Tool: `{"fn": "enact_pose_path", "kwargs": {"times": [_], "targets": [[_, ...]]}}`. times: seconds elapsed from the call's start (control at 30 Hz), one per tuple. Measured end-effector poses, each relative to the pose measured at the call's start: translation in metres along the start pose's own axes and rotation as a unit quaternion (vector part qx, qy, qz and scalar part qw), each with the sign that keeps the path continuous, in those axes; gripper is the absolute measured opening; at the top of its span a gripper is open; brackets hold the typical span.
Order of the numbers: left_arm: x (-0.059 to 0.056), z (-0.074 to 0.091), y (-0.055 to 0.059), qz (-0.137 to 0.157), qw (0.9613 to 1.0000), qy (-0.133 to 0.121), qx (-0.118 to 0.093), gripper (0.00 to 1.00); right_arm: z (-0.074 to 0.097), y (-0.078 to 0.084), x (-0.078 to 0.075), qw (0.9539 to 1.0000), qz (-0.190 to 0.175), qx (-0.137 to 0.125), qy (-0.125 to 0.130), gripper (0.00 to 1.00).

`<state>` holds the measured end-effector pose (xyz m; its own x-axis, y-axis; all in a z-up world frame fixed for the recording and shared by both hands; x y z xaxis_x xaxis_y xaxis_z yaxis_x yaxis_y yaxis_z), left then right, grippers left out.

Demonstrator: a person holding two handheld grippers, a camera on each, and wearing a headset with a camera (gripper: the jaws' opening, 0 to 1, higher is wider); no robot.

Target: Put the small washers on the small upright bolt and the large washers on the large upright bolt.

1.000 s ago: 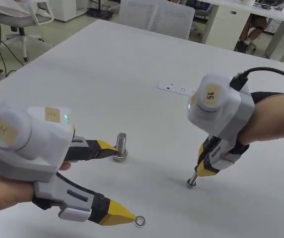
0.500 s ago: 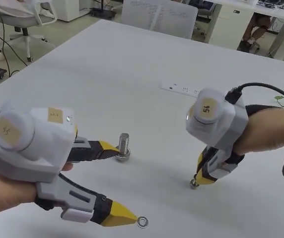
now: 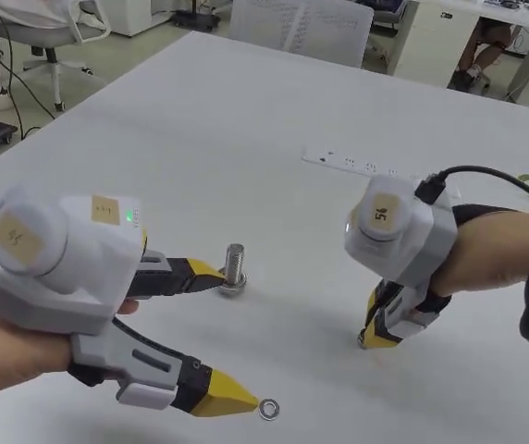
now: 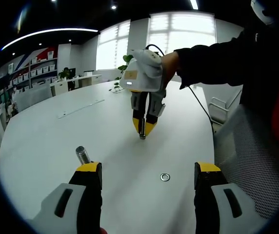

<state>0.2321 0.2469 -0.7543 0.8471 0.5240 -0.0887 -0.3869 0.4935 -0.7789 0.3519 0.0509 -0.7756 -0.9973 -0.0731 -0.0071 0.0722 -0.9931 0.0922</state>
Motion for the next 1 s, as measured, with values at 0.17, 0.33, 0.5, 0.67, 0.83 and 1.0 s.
{"fn": "enact_pose_path", "kwargs": {"times": [0.17, 0.33, 0.5, 0.67, 0.83, 1.0], "targets": [[0.0, 0.0, 0.0, 0.0, 1.0, -0.001, 0.0, 0.77, 0.0, 0.0, 0.0, 1.0, -0.001, -0.004, 0.001, 0.14], [0.0, 0.0, 0.0, 0.001, 1.0, 0.0, 0.0, 0.77, 0.0, 0.0, 0.0, 1.0, -0.003, -0.005, 0.0, 0.16], [-0.001, 0.0, 0.0, 0.0, 1.0, -0.001, 0.0, 0.77, -0.002, 0.002, 0.001, 1.0, -0.005, -0.002, -0.001, 0.19], [-0.001, 0.0, 0.0, 0.0, 1.0, 0.001, 0.0, 0.77, -0.001, 0.005, 0.0, 0.9999, -0.013, -0.003, -0.001, 0.25], [-0.001, 0.0, 0.0, 0.0, 1.0, 0.001, 0.0, 0.77, -0.001, 0.008, -0.001, 0.9997, -0.023, -0.004, 0.0, 0.31], [-0.001, 0.0, 0.0, -0.001, 1.0, 0.002, 0.0, 0.77, 0.0, 0.011, -0.001, 0.9995, -0.03, -0.008, -0.002, 0.36]]}}
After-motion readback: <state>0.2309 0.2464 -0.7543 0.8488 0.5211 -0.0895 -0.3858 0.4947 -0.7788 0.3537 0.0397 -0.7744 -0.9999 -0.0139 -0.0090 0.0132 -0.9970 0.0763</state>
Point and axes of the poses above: the centre of the closed fingertips' face, and the gripper's own axes: z roughly backward along the fingers, x roughly to its left, y roughly out of its underside, the point moved 9 cm from there along z, roughly backward along the fingers, and after that the axes turned 12 degrees about x, right-handed, at the moved point
